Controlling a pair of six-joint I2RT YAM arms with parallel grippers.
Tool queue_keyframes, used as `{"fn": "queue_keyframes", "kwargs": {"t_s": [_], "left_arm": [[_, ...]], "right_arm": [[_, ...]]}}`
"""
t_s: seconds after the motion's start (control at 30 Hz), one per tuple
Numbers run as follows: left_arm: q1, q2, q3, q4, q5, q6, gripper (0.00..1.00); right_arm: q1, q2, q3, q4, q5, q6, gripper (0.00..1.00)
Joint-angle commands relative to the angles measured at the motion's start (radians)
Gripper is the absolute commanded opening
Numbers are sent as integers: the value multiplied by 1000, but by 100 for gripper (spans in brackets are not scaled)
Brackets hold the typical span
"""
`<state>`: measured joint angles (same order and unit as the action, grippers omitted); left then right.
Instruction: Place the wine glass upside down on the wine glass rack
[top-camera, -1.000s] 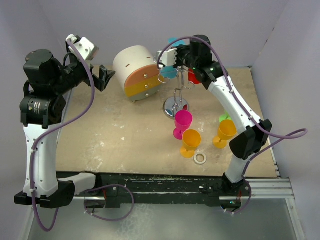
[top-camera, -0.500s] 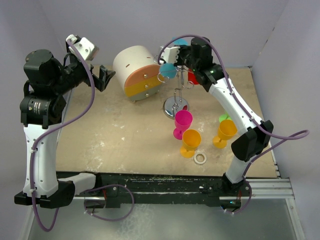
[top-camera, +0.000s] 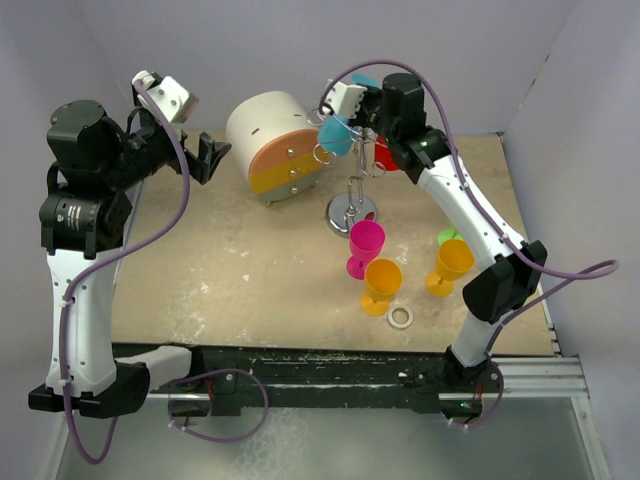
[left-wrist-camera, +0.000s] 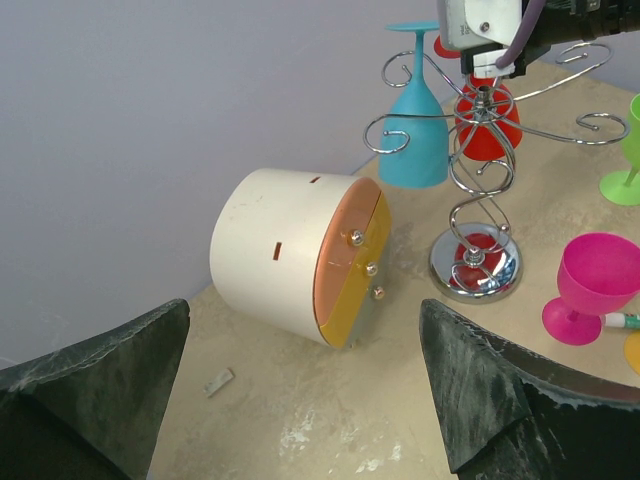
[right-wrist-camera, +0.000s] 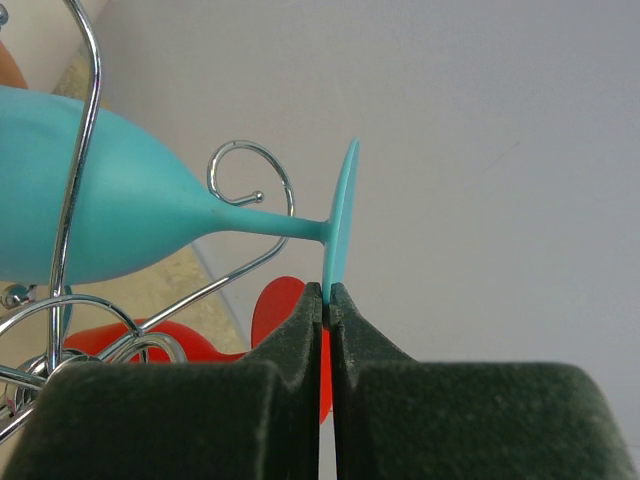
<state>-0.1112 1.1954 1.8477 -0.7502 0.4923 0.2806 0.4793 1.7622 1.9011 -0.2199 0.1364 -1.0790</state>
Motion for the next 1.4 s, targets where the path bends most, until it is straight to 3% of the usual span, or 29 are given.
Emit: {"fn": "queue_keyframes", "kwargs": {"t_s": [0.0,1.07,1.37], "left_arm": [[10,-18,-1,20,30,2,99],[10,26,-12,41,11,-31,99],[10,44,-5,45,18,-34,99]], "right_arm": [[-5,-33,8,69,38,89,0],[-5,13,103,28,216,280,0],[-5,30,103,49,305,263,0]]}}
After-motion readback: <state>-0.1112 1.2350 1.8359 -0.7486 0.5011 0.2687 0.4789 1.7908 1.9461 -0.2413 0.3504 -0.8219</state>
